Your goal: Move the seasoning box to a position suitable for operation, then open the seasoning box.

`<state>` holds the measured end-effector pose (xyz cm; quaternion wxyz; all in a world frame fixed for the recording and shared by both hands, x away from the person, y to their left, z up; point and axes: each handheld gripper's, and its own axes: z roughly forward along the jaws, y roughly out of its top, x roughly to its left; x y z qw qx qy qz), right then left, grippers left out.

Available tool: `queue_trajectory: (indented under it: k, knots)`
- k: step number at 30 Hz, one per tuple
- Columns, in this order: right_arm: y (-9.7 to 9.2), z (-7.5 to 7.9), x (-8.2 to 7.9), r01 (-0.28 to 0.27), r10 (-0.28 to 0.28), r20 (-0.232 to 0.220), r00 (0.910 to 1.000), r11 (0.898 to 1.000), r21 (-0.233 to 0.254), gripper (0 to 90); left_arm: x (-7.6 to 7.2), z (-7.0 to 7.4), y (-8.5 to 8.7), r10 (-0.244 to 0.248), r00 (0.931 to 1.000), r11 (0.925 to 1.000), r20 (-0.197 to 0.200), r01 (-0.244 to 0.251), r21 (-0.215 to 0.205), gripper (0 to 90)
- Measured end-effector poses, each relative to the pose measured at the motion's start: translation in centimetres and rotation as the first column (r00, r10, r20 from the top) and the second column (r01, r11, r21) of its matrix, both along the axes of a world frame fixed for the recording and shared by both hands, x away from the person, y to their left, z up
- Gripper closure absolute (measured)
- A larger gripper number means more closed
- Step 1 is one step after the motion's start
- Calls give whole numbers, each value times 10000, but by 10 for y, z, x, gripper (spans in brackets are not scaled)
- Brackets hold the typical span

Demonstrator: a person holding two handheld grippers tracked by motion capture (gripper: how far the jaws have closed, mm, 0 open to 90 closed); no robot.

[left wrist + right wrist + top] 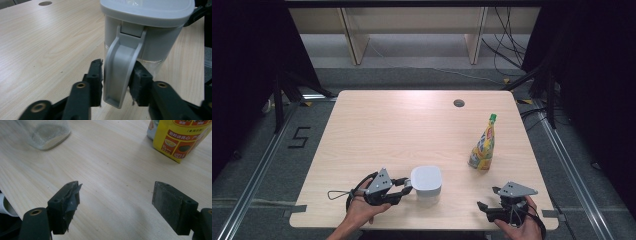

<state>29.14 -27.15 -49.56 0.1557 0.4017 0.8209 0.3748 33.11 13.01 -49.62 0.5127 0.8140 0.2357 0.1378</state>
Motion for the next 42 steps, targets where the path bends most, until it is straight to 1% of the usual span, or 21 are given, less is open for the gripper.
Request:
queue_trajectory:
  k: [1, 2, 3, 7, 8, 11, 12, 14, 16, 18, 23, 24, 26, 28, 31, 34, 35, 37, 39, 41, 42]
  knots:
    - [0, 0, 0, 0, 0, 0, 10000, 10000, 0, 232, 0, 1, 1, 69, 9999, 10000, -104, -69, 33, 612]
    - [-1, 0, 1, -67, 67, -15, 10000, 9999, 86, 232, -1, 1, 1, 215, 9995, 9997, -216, -217, -86, 538]
    - [-2, 0, 1, -70, 70, -48, 10000, 10000, -15, 232, -4, 5, 3, 219, 9998, 9997, 5, -219, 89, 501]
    - [-3, -1, 2, 32, -32, 28, 10000, 10000, 84, 232, -12, 11, 5, 138, 9999, 9999, -51, -138, 67, 393]
    - [-4, -2, 2, 22, -20, -137, 9999, 9998, 213, 232, -14, 13, 6, 192, 9998, 9998, 22, -193, 109, 341]
    - [-5, -1, 2, 97, -96, -70, 9999, 9999, 141, 232, -17, 17, 10, 284, 9996, 9996, -42, -284, 28, 292]
    - [-5, -1, 2, 74, -73, -59, 10000, 9999, 151, 233, -19, 17, 9, 495, 9981, 9986, -371, -502, -183, 292]
    - [-6, -1, 4, -259, 260, -36, 9997, 9995, 152, 234, -19, 19, 10, 529, 9974, 9983, -499, -540, -221, 276]
    - [-6, -1, 4, -343, 343, -4, 9994, 9993, 159, 235, -20, 22, 11, 488, 9981, 9987, -372, -492, -109, 277]
    - [-5, -1, 3, -178, 177, 212, 9996, 9998, 45, 236, -21, 24, 9, 472, 9980, 9984, -425, -485, -290, 274]
    - [-4, -1, 2, -7, 8, -67, 10000, 10000, 88, 236, -23, 31, 9, 334, 9990, 9989, -286, -343, -331, 264]
    - [-3, -1, 1, 48, -46, -146, 9999, 9999, 131, 235, -24, 31, 9, 379, 9984, 9981, -423, -399, -472, 264]
    - [-5, -1, 3, -159, 159, 43, 9999, 9999, -9, 236, -22, 33, 12, 274, 9993, 9992, -262, -281, -278, 263]
    - [-4, -1, 2, -106, 106, -17, 9999, 9999, 10, 236, -23, 34, 12, 382, 9984, 9983, -407, -400, -431, 263]
    - [-4, -1, 3, -147, 146, 97, 9998, 9999, 15, 236, -24, 40, 13, 354, 9989, 9980, -311, -369, -516, 259]
    - [-6, -2, 4, -262, 263, -99, 9996, 9997, 25, 243, -23, 47, 12, 344, 9991, 9977, -237, -357, -573, 258]
    - [-4, -2, 2, -46, 47, -102, 9999, 10000, 86, 248, -23, 50, 11, 300, 9992, 9972, -252, -316, -680, 259]
    - [-4, -2, 2, -102, 103, -63, 9999, 9998, 154, 247, -23, 53, 11, 363, 9987, 9965, -347, -388, -738, 261]
    - [-4, -2, 1, -7, 7, -15, 10000, 9999, 109, 247, -22, 57, 12, 251, 9995, 9970, -202, -265, -723, 267]
    - [-4, -2, 4, -287, 287, -34, 9996, 9995, 138, 247, -22, 62, 11, 320, 9985, 9948, -438, -360, -949, 289]
    - [-4, -2, 4, -259, 259, -16, 9997, 9997, 18, 247, -22, 64, 11, 279, 9989, 9949, -384, -315, -962, 318]
